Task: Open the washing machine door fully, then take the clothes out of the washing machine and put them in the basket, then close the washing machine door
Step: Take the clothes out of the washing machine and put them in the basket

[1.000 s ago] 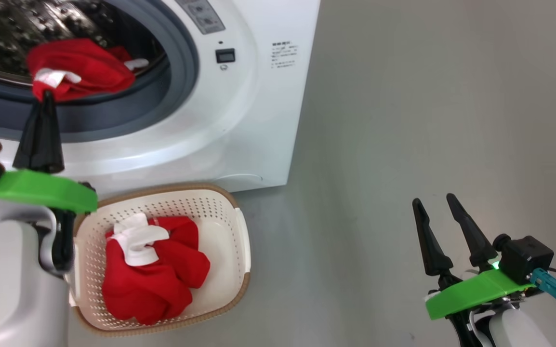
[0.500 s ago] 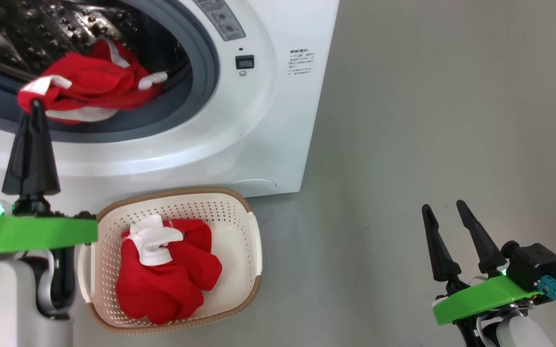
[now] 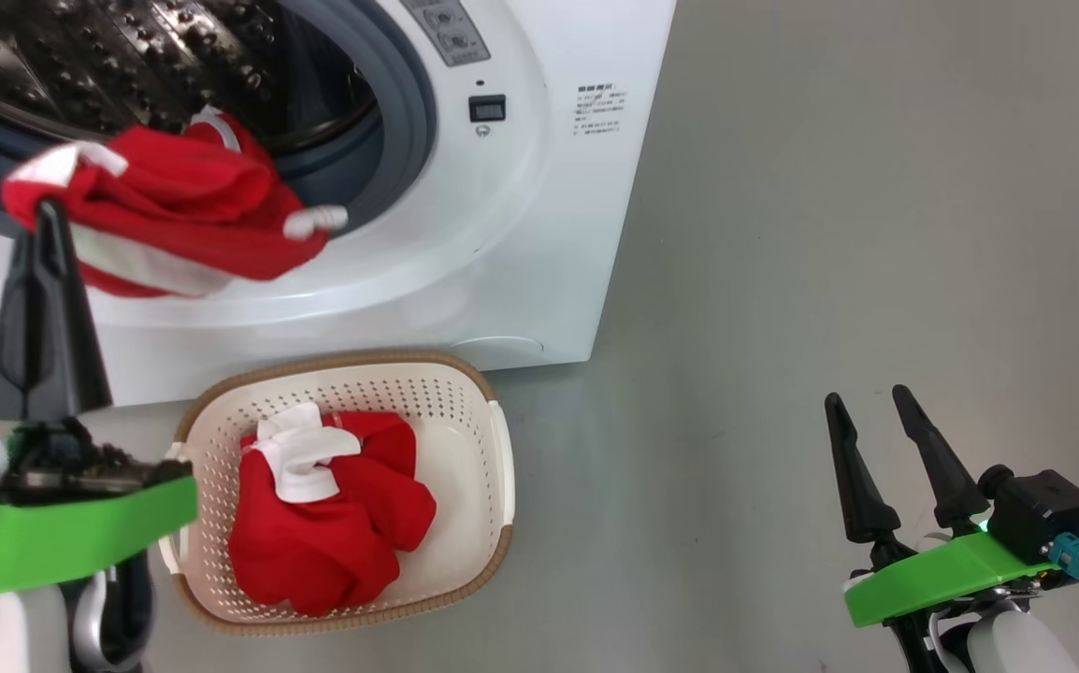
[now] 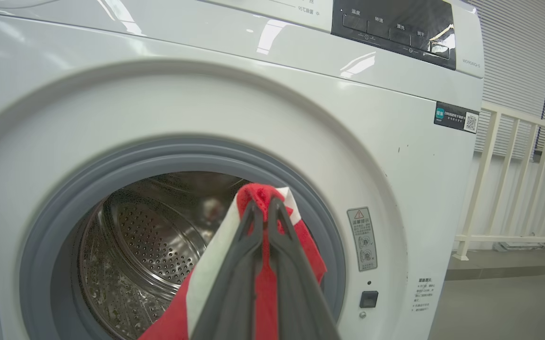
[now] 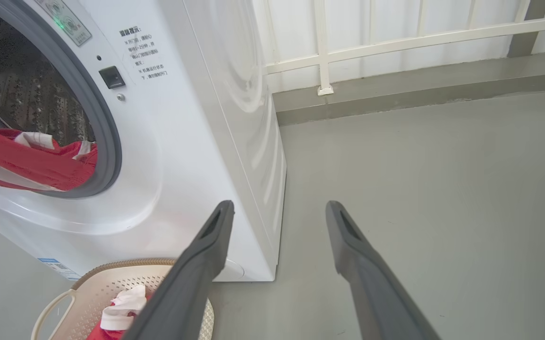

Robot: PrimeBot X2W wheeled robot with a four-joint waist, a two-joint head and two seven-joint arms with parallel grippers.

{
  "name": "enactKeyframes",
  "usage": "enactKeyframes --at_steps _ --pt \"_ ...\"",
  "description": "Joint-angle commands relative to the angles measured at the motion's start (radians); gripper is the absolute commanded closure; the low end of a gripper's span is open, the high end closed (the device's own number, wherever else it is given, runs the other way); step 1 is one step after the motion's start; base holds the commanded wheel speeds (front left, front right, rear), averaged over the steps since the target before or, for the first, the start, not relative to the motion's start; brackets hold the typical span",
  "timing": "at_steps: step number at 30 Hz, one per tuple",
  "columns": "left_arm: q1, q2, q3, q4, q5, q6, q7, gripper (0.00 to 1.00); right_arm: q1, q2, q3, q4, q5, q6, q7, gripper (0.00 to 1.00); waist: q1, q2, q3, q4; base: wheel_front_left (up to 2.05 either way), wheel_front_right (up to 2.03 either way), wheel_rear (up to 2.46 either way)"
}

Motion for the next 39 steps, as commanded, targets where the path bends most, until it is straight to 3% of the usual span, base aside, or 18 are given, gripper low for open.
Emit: enactKeyframes --at_steps 1,7,16,28,39 --pt "0.014 0.015 0.025 -0.026 0.014 -0.006 -0.005 1.00 -0.008 -0.002 0.024 -0.026 -0.006 0.005 -0.006 0.00 0.0000 0.0000 0.005 0.000 0.00 0.00 0.00" --pt "0.051 0.009 0.002 0.080 0.010 -0.006 -0.005 1.00 -0.018 -0.002 0.038 -0.026 -0.001 0.005 -0.006 0.00 0.0000 0.0000 0.023 -0.014 0.00 0.00 0.00" --pt "0.063 0.004 -0.033 0.359 0.017 -0.006 -0.005 1.00 -0.038 -0.002 0.056 -0.027 0.016 0.005 -0.006 0.00 0.0000 0.0000 0.070 -0.042 0.00 0.00 0.00" --pt "-0.082 0.062 -0.103 0.726 0.011 -0.006 -0.005 1.00 -0.087 -0.002 0.075 -0.040 0.024 0.005 -0.006 0.00 0.0000 0.0000 0.191 -0.065 0.00 0.00 0.00" --pt "-0.235 0.107 -0.211 0.981 -0.001 -0.006 -0.005 1.00 -0.135 -0.002 0.089 -0.064 0.036 0.005 -0.006 0.00 0.0000 0.0000 0.324 -0.084 0.00 0.00 0.00"
